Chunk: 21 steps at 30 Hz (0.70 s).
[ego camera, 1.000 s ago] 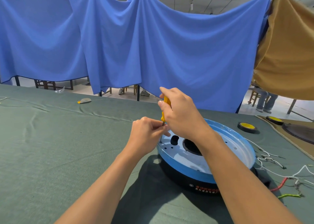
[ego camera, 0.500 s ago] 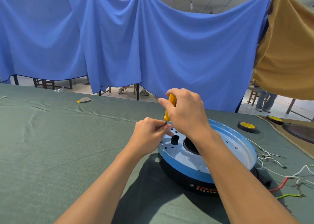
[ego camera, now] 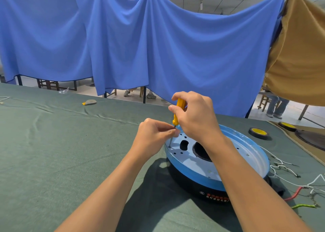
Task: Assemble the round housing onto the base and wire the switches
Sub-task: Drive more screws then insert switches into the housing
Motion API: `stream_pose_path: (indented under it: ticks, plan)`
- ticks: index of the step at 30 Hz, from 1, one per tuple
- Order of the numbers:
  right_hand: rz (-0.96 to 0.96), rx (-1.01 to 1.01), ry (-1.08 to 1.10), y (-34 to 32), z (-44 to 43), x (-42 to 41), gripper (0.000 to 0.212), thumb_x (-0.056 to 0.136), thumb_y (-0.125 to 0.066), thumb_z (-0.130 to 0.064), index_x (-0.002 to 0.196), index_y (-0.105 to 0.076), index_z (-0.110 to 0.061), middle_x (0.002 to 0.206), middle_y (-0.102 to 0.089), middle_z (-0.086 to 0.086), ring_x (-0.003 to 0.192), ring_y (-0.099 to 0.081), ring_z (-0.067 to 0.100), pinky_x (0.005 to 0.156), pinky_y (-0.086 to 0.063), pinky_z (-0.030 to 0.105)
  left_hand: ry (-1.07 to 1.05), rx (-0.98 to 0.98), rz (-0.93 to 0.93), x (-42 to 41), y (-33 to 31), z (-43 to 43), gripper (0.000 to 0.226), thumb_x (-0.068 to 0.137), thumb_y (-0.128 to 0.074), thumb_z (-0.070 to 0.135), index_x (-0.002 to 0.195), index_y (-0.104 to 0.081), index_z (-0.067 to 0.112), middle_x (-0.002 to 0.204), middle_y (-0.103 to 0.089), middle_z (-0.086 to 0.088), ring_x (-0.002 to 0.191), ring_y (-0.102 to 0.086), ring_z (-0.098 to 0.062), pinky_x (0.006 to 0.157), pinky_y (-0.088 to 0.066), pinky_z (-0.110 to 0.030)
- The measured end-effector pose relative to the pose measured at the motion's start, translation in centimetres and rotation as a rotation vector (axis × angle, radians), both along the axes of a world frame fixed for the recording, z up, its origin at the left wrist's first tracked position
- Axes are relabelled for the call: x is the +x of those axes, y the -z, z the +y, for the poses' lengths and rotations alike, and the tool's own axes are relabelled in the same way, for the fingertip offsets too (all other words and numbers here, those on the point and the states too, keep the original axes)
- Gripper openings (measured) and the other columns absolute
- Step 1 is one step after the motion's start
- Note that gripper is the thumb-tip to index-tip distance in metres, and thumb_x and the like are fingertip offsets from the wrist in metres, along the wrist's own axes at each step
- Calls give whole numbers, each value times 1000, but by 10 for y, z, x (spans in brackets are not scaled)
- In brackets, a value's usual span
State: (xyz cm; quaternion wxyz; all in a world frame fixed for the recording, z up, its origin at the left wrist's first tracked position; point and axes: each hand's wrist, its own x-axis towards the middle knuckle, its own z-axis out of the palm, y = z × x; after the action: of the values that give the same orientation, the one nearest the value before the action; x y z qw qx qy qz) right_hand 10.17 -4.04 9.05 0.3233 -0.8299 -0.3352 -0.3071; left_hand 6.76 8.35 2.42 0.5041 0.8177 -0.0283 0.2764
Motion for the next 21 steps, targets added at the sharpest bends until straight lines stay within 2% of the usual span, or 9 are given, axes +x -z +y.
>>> stream_pose_path:
  ticks: [3,5,7,8,12,14,17,19,21]
  plan:
    - [-11,-31,56,-3,-4,0,22,90,-64,-34,106,-68,-19,81,-49,-5,82,-45,18,78,-39,32,-15,3,14,2,1,-3,10,80,-80,19,89,-81,16,77,-77,5,67,-67,-5,66,-53,-22]
    - [-17,-92,69,-5,-8,-1,23,90,-62,-36,97,-66,-14,72,-50,-5,79,-48,20,72,-37,31,-9,3,17,2,1,-3,4,80,-79,18,83,-81,20,62,-72,5,48,-49,-8,51,-41,-20]
    - [0,-178,65,-9,-12,-3,26,92,-59,-37,94,-62,-11,70,-50,-4,78,-50,25,68,-34,32,3,9,12,3,2,-2,6,81,-78,17,79,-80,22,52,-63,-3,45,-29,-9,45,-26,-18]
    - [11,-214,44,-10,-13,-3,24,94,-56,-35,96,-60,-11,75,-51,-2,80,-50,26,68,-35,33,6,6,16,3,2,-2,5,82,-77,17,81,-81,21,52,-62,-4,46,-26,-10,45,-24,-17]
    - [36,-142,-137,-7,-11,-5,26,95,-52,-9,120,-57,-4,109,-61,8,94,-57,25,85,-47,39,16,-11,31,5,2,1,8,84,-75,15,88,-81,14,46,-59,14,38,-30,-7,42,-23,-11]
    - [35,-54,-147,-5,-7,-7,31,93,-57,-9,124,-58,-11,105,-65,5,91,-59,22,86,-48,37,34,-8,33,4,3,3,9,86,-74,15,90,-81,12,46,-60,17,36,-35,-4,42,-25,-9]
    - [18,-22,-95,-3,-1,-6,20,91,-63,-17,111,-61,-16,88,-63,-2,83,-58,23,82,-48,39,63,12,39,2,1,5,12,89,-71,17,91,-81,11,55,-66,16,44,-41,1,50,-31,-10]
    - [-1,-32,-43,-4,1,-5,13,90,-64,-22,101,-63,-16,81,-58,-2,81,-57,25,81,-48,40,84,25,47,2,1,5,15,92,-67,19,91,-81,12,59,-68,5,48,-41,-5,53,-34,-17]
    - [-7,-35,-1,-6,3,-4,13,90,-64,-27,97,-64,-16,78,-56,-2,83,-56,26,80,-47,40,83,46,56,1,1,5,18,94,-65,21,88,-81,14,54,-59,-8,45,-27,-11,47,-26,-22]
